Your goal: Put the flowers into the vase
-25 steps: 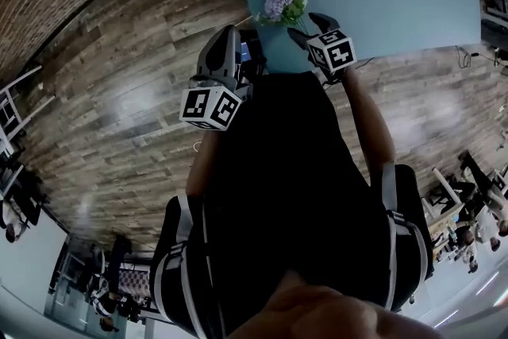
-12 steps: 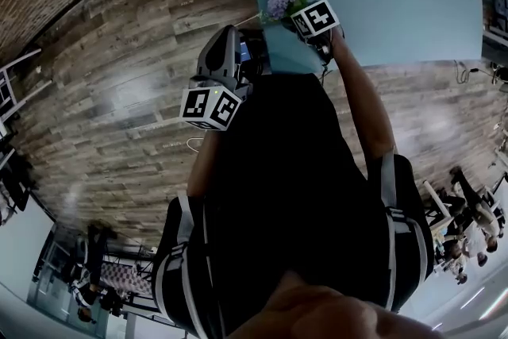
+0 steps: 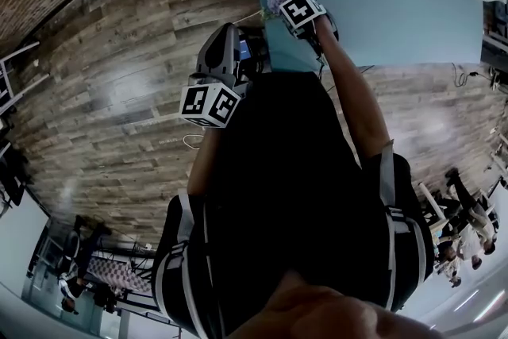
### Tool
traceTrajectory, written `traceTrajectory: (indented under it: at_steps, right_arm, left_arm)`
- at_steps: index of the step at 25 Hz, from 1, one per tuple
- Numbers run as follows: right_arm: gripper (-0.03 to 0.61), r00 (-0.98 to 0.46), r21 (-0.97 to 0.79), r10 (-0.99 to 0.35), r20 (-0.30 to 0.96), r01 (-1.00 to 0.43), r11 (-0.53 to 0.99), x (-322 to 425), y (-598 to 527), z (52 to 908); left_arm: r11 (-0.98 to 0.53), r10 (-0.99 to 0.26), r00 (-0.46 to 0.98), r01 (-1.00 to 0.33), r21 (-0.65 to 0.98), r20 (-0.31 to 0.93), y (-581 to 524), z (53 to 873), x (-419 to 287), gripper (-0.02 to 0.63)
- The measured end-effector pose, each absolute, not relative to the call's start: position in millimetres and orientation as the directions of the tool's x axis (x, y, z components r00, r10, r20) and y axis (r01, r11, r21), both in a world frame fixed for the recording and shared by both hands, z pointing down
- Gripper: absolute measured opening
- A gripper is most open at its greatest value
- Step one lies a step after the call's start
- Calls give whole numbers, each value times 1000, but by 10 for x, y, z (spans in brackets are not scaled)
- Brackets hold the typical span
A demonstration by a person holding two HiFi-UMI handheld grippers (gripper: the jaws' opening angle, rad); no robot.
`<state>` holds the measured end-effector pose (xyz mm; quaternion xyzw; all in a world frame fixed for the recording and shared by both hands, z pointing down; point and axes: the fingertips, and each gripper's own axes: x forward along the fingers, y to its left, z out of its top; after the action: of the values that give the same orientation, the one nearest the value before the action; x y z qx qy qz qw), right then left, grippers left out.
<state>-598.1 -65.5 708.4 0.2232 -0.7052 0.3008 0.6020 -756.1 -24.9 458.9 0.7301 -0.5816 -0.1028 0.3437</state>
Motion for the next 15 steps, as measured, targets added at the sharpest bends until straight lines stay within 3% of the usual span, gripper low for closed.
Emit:
traceTrajectory:
  at_steps: [2, 7, 11, 15]
  right_arm:
    - [142, -202, -170, 45, 978, -665, 727, -6015, -672, 7073]
    - [132, -418, -313, -31, 908, -725, 613, -6054, -754, 6812]
    - [131, -665, -497, -334, 668, -733, 465, -5987, -1042, 5943]
    - [132, -643, -603, -667, 377, -716, 350, -5753, -1144, 4812]
  left_arm:
    - [-89, -919, 304, -780, 619, 250, -257, 4595, -7527, 18]
    - [-97, -922, 300, -790, 605, 243, -140, 4668, -7610, 18]
    - [-124, -913, 324, -797, 591, 246, -71, 4702, -7626, 18]
    - [-204, -880, 416, -766, 610, 228, -184, 4520, -7583, 18]
